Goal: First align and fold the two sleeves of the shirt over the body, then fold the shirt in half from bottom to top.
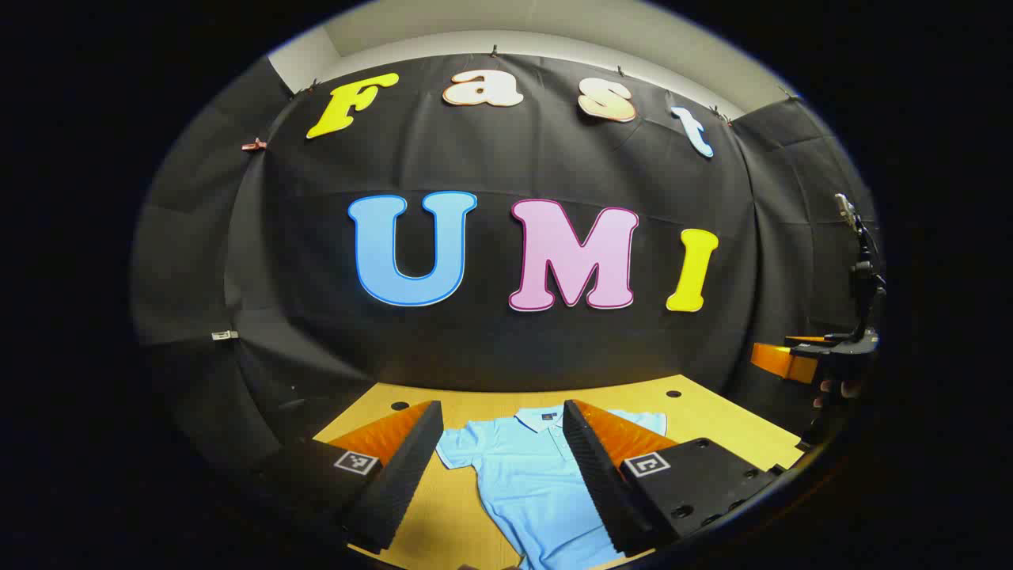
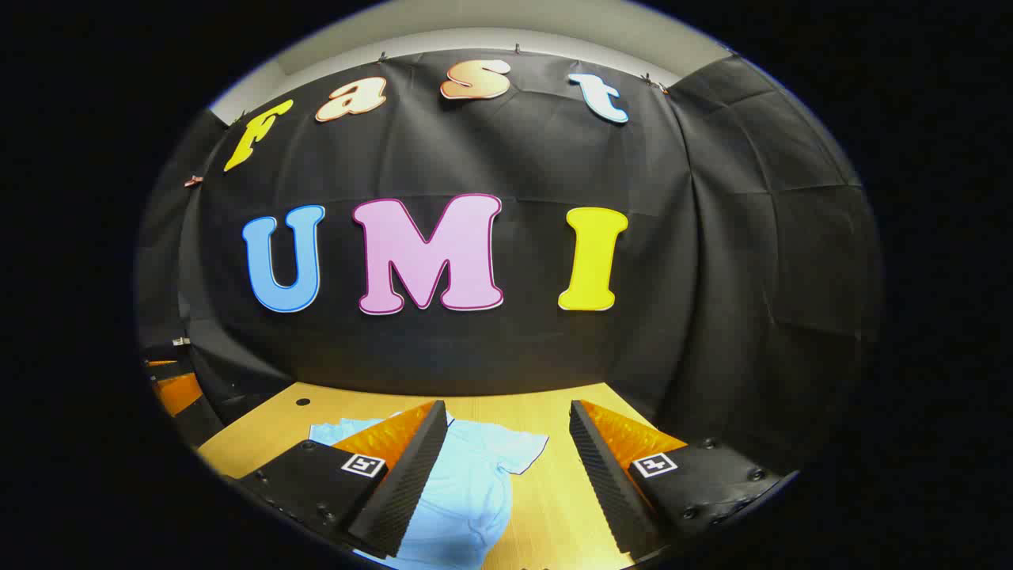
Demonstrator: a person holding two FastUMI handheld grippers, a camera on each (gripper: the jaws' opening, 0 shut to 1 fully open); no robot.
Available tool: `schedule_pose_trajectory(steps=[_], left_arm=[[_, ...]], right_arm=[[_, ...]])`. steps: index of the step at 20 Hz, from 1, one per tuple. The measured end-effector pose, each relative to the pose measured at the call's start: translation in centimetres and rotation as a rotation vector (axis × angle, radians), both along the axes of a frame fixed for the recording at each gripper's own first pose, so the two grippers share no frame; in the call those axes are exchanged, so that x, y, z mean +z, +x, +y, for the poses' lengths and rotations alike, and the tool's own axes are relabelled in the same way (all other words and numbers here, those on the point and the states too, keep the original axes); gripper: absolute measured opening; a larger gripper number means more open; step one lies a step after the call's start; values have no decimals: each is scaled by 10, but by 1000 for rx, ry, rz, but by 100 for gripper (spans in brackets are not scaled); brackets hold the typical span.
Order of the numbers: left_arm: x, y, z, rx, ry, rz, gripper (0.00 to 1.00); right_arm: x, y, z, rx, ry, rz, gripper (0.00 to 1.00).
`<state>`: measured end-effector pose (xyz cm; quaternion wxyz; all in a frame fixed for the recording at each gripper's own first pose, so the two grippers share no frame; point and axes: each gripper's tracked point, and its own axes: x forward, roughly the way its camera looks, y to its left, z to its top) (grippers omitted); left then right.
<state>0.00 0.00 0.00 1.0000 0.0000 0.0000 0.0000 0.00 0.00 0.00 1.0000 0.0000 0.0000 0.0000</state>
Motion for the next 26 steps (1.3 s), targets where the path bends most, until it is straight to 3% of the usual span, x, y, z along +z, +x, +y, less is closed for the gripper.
schedule_pose_trajectory(steps=[7,17,26], left_arm=[[-5,9,-3,-5,-3,23,97],[-1,12,-17,-23,-23,34,97],[-4,20,-25,26,-21,67,97]], right_arm=[[-9,12,-2,-20,-11,16,97],[-43,34,-12,-45,-25,138,97],[-97,116,-38,-24,2,329,97]])
